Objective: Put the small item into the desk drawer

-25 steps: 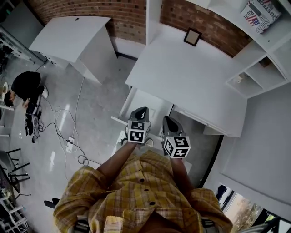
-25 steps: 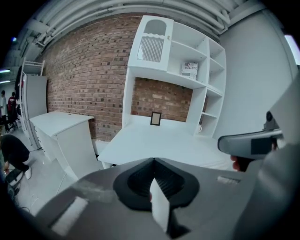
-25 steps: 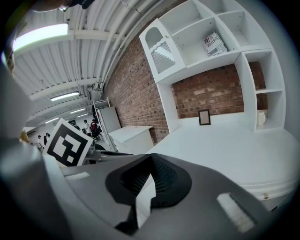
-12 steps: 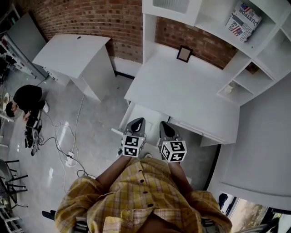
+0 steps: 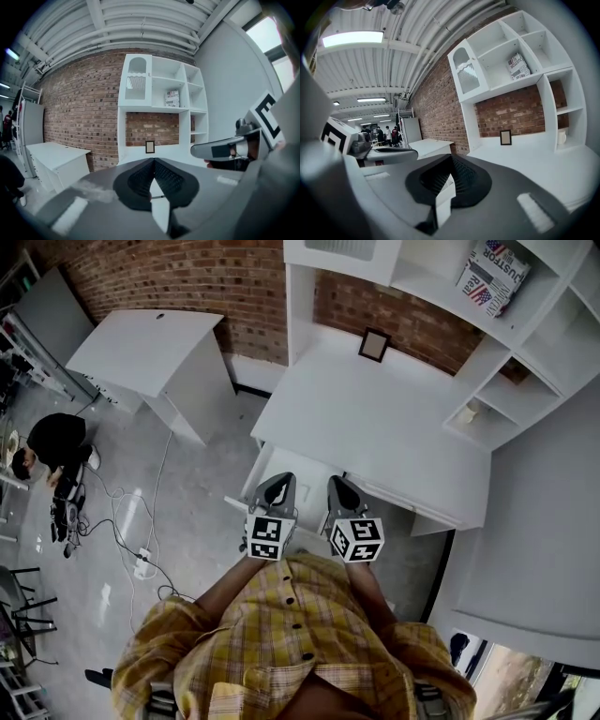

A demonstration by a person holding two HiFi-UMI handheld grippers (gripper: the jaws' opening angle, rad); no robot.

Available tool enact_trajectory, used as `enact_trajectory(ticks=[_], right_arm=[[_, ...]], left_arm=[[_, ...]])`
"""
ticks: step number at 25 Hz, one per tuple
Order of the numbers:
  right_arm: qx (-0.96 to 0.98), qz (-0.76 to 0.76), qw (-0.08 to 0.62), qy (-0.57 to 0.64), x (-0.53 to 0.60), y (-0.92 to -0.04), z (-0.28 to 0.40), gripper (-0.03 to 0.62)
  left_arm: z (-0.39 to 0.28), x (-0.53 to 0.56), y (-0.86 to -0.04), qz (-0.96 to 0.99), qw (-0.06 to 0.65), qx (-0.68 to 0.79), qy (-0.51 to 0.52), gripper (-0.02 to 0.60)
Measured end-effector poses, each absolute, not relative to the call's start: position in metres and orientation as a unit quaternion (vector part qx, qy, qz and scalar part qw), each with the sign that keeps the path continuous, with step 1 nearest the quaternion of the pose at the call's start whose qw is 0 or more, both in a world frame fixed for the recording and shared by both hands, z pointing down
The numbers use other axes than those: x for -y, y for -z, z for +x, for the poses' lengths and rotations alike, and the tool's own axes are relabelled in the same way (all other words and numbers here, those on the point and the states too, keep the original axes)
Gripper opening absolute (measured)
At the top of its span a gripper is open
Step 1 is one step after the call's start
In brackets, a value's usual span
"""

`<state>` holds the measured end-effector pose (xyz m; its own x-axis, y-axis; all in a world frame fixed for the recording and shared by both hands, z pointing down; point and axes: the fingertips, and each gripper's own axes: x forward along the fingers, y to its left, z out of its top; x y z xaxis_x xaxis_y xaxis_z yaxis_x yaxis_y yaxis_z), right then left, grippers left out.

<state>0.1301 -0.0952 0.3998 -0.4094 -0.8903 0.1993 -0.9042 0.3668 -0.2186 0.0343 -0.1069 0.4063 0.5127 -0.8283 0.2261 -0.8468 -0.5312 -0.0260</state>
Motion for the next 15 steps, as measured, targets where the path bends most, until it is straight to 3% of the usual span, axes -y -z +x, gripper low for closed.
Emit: enact_trajectory(ticks=[15], right_arm=[[0.821,0.553,0.02,-0.139,0.096,-0.403,0.149,-0.003]], left_arm=[[0.047,0.109,-0.408,0.871,0.051,0.479,-0.096,0.002]])
